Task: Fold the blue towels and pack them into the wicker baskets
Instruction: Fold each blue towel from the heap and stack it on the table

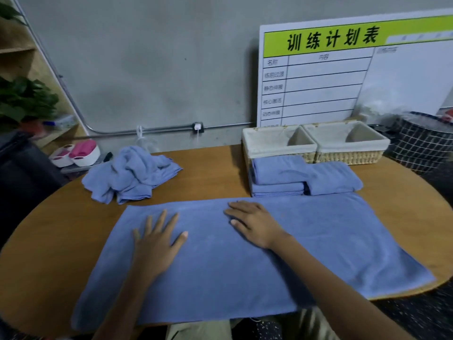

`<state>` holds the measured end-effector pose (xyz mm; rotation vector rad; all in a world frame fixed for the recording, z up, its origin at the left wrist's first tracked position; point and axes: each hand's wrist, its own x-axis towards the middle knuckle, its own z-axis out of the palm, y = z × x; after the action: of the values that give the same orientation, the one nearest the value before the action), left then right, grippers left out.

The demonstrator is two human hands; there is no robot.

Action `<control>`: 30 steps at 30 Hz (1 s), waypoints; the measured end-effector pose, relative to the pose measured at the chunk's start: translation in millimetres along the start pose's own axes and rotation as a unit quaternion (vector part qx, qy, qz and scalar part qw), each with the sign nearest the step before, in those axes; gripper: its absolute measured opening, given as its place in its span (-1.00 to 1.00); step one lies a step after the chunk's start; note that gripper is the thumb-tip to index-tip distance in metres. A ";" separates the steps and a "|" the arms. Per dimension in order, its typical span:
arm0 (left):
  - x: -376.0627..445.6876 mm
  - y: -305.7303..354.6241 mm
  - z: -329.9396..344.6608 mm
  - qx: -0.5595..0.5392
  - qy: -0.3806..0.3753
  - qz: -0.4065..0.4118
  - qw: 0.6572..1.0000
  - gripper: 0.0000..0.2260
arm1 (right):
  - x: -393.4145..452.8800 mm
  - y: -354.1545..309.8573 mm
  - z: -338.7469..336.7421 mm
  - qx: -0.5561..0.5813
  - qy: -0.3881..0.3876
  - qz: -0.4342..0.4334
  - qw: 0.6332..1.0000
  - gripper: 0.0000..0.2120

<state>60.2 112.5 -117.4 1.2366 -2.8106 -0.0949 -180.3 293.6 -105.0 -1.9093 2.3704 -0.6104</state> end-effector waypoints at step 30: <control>-20.0 205.7 2.0 -0.049 -0.050 0.192 0.979 -0.14 | -195.8 186.8 -108.7 -0.156 0.192 0.253 0.935 -0.76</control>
<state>-77.4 266.0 -102.8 0.6705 -3.0289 -0.2751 -336.1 540.1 -107.0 -1.2306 3.2085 -0.6316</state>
